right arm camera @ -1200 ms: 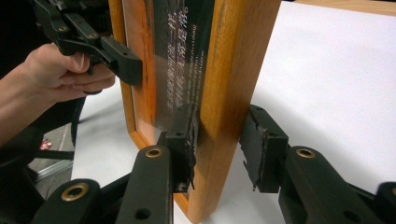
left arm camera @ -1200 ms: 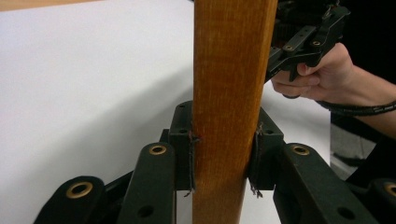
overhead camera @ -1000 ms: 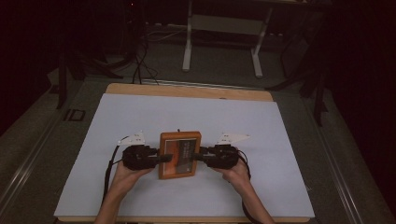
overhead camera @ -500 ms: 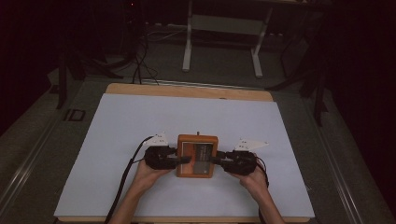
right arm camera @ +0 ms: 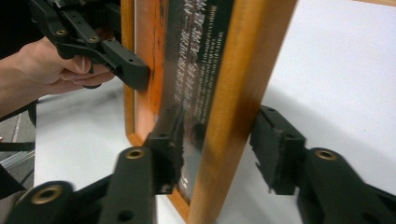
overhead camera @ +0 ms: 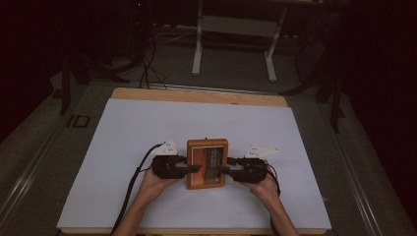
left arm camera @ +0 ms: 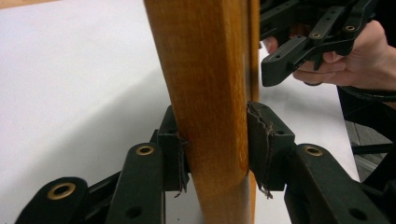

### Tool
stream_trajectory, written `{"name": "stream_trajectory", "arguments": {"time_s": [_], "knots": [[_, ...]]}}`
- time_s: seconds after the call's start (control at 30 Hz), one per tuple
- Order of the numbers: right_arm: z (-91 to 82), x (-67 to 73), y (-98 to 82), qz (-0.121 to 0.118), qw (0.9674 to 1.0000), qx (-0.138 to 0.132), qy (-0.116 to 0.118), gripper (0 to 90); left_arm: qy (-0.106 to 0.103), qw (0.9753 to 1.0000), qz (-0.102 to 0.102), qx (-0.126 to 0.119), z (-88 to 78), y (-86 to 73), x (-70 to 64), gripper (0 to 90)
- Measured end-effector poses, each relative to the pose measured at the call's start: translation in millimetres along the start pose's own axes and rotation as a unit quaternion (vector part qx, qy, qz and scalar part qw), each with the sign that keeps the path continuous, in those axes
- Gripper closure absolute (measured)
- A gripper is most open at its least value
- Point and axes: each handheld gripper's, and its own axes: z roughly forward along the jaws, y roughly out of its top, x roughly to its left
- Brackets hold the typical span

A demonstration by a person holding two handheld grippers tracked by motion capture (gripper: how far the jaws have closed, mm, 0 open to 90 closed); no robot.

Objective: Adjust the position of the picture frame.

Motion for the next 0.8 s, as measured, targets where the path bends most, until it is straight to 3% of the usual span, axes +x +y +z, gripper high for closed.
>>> {"name": "stream_trajectory", "arguments": {"time_s": [0.13,0.3,0.33,0.43,0.53,0.63,0.8], "knots": [[5.6,-9.6,-1.3,0.017,0.9996,-0.012,0.017,40.9,0.000,1.0000,0.007,0.000,0.7,1.4,-0.4,61.6],[12.5,-15.3,-0.8,0.025,0.9991,-0.016,0.030,37.8,-0.009,0.9997,0.024,0.004,-0.5,1.8,-1.7,63.0],[13.2,-15.5,-0.8,0.026,0.9990,-0.017,0.032,38.4,-0.010,0.9996,0.027,0.006,-0.8,2.0,-1.8,63.3],[12.5,-11.2,-0.6,0.011,0.9987,-0.013,0.048,54.1,-0.009,0.9996,0.025,0.010,-1.2,1.9,-0.8,63.2],[8.9,-8.5,-0.8,0.001,0.9988,-0.013,0.047,60.0,-0.001,0.9996,0.022,0.017,-1.1,1.3,-0.1,61.1],[5.2,-6.3,-2.6,-0.006,0.9989,-0.015,0.044,61.4,0.015,0.9992,0.031,0.019,0.6,2.7,-3.5,59.1],[1.9,-3.1,-4.1,-0.017,0.9994,-0.010,0.028,63.2,0.036,0.9988,0.023,0.023,2.1,2.1,-3.9,54.7]]}}
